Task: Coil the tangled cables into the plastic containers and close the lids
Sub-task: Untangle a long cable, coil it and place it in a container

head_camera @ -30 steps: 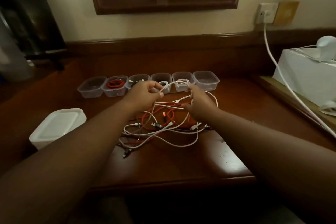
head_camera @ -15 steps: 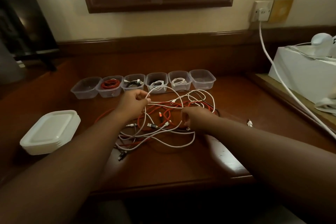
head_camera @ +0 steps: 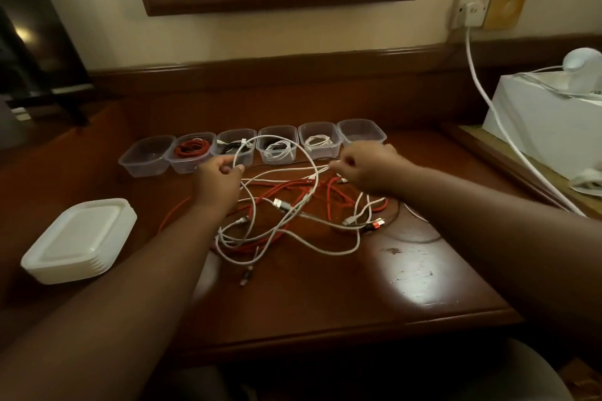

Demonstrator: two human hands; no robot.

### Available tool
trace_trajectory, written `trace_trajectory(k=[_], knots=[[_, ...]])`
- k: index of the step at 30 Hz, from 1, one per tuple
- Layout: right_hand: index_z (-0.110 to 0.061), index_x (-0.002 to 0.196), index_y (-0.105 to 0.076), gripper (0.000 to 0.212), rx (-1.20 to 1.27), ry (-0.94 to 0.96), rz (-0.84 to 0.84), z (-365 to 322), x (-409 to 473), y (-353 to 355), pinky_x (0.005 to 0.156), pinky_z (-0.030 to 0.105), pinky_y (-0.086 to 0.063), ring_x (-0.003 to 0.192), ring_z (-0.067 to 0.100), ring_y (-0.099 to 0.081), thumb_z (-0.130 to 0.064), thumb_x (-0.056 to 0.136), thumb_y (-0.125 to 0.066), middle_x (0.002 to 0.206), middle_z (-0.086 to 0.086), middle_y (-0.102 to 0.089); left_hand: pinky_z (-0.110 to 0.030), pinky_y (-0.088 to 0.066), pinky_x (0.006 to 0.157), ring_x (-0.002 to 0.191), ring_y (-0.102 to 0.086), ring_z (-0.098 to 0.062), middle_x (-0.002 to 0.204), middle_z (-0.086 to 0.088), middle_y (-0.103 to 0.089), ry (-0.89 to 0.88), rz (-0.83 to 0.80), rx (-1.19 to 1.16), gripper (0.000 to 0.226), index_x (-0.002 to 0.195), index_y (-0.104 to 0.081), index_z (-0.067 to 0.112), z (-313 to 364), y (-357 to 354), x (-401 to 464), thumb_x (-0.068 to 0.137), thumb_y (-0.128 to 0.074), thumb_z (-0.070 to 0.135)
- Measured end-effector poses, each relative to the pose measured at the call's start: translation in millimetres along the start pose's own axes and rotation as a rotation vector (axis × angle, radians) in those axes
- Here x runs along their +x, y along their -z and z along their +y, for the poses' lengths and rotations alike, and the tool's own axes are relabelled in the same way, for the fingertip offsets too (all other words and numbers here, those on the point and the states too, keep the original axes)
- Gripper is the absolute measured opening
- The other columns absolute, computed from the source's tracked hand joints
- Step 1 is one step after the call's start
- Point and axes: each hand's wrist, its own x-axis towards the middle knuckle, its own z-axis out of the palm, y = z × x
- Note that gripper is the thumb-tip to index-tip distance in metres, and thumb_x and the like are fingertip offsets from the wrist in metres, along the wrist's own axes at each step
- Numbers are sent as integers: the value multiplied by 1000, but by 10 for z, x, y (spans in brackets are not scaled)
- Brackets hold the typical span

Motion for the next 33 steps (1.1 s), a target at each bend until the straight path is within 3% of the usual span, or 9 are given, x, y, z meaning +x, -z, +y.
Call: trace_trajectory(k=[6,10,13,16,20,24,27,29,33], knots=[[-20,74,-53,36,510,-37,294,-186,-35,424,53,26,-36,57,12,-43,-38,103,-44,66,-1,-49,-26,-42,63,66,-53,-16,72,-2,-58,-68,-14,81,21,110,-70,2,182,-99,-60,92,-66,11],[-22,79,-55,31,534,-26,219,-351,-69,383,52,23,-38,56,9,-46,-40,103,-45,68,-3,-53,-35,-53,77,80,-62,-25,85,-9,-64,-54,-115,158,16,103,-70,5,318,-145,-88,93,-67,17],[-25,81,-53,29,465,-34,186,-387,-116,314,50,21,-35,60,8,-49,-43,103,-45,71,-4,-54,-37,-52,88,93,-60,-24,100,-11,-62,-62,-236,264,35,125,-64,5,469,-159,-199,94,-66,18],[-26,81,-50,28,452,-51,167,-382,-150,340,49,21,-33,59,7,-46,-42,103,-44,71,-4,-53,-40,-50,96,110,-55,-24,126,-12,-52,-228,-171,218,37,130,-61,13,619,-158,-344,94,-63,19],[-20,89,-55,24,490,-83,36,-374,-131,427,50,21,-36,58,9,-46,-34,105,-43,72,1,-53,-23,-53,79,100,-59,-6,114,2,-59,-296,-366,-192,35,132,-57,20,917,-215,-690,98,-56,13],[-14,91,-56,27,719,-144,33,-370,-71,520,53,27,-37,58,13,-43,-31,106,-40,74,4,-49,-24,-50,73,94,-62,-15,104,-1,-61,-90,-439,-332,32,127,-52,23,1003,-398,-809,97,-59,16],[-16,85,-51,29,951,-133,97,-370,-54,603,52,26,-35,55,11,-41,-29,107,-37,70,0,-46,-26,-51,64,81,-64,-20,92,-4,-66,-100,-411,-249,7,104,-60,21,937,-526,-803,99,-57,17],[-15,86,-51,28,1041,-125,202,-386,-64,662,56,26,-39,60,12,-43,-28,107,-37,73,0,-47,-34,-53,63,73,-65,-22,82,-4,-68,-178,-373,-110,9,95,-64,22,852,-597,-779,100,-56,22],[-13,95,-50,22,1338,-94,432,-397,-50,833,68,29,-49,72,14,-55,-26,107,-36,81,2,-53,-30,-43,53,58,-55,-13,70,-2,-64,-246,-359,55,21,90,-67,20,719,-649,-723,101,-53,33]])
